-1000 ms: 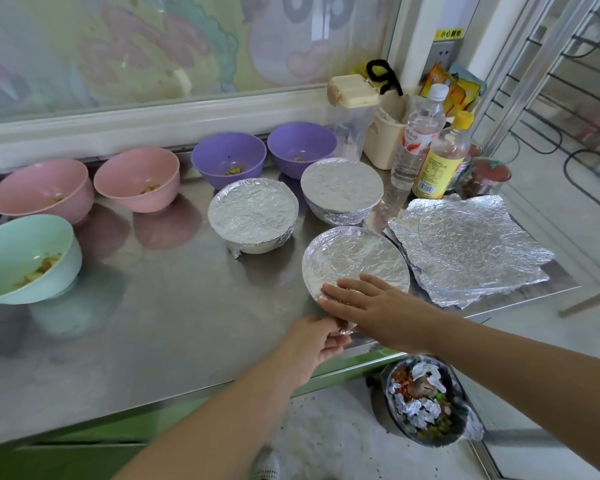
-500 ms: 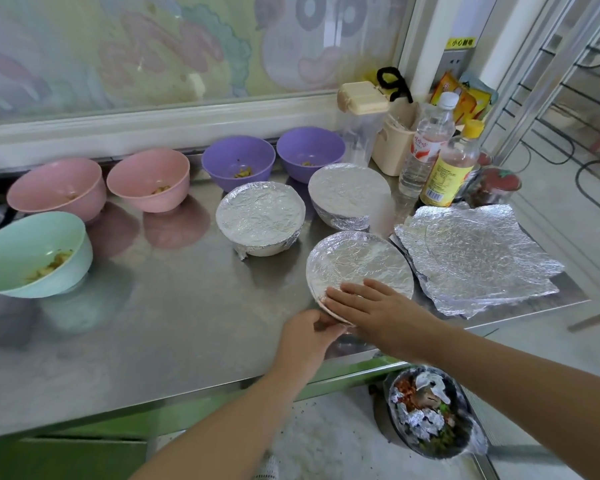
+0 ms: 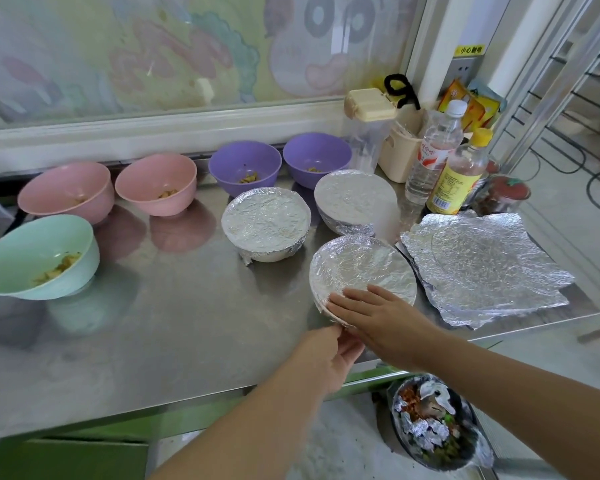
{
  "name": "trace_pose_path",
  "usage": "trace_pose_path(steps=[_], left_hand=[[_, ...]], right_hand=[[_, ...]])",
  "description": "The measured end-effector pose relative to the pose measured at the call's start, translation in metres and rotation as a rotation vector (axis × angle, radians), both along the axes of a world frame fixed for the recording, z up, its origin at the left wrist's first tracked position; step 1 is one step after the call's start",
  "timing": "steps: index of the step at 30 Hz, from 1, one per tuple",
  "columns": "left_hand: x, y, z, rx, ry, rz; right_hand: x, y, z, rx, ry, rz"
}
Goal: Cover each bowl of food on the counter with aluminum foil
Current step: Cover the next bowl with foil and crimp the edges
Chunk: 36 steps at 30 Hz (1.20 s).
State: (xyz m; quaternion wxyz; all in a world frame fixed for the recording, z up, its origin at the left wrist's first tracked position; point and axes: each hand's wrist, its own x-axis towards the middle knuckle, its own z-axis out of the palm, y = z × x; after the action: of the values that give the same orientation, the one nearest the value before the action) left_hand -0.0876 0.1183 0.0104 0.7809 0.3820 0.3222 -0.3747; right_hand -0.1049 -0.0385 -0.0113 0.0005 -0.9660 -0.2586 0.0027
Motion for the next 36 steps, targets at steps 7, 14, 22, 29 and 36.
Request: trace_pose_path(steps=[7, 14, 22, 29, 36], left_hand=[[0.034, 0.023, 0.031, -0.187, 0.08, -0.141], [0.061, 0.018, 0.036, -0.076, 0.046, -0.28], [0.066, 0.012, 0.046, 0.057, -0.002, -0.26], [0.072, -0.001, 0.045, 0.109, 0.018, -0.243], [0.074, -0.009, 0.046, 0.097, 0.052, -0.194]], right_hand=[[0.002, 0.002, 0.004, 0.029, 0.059, -0.021], [0.004, 0.004, 0.014, 0.071, 0.171, -0.022], [0.05, -0.025, 0.027, 0.264, 0.216, -0.683], [0.074, -0.019, 0.03, 0.369, 0.288, -0.815], [0.078, -0.015, 0.033, 0.365, 0.318, -0.849]])
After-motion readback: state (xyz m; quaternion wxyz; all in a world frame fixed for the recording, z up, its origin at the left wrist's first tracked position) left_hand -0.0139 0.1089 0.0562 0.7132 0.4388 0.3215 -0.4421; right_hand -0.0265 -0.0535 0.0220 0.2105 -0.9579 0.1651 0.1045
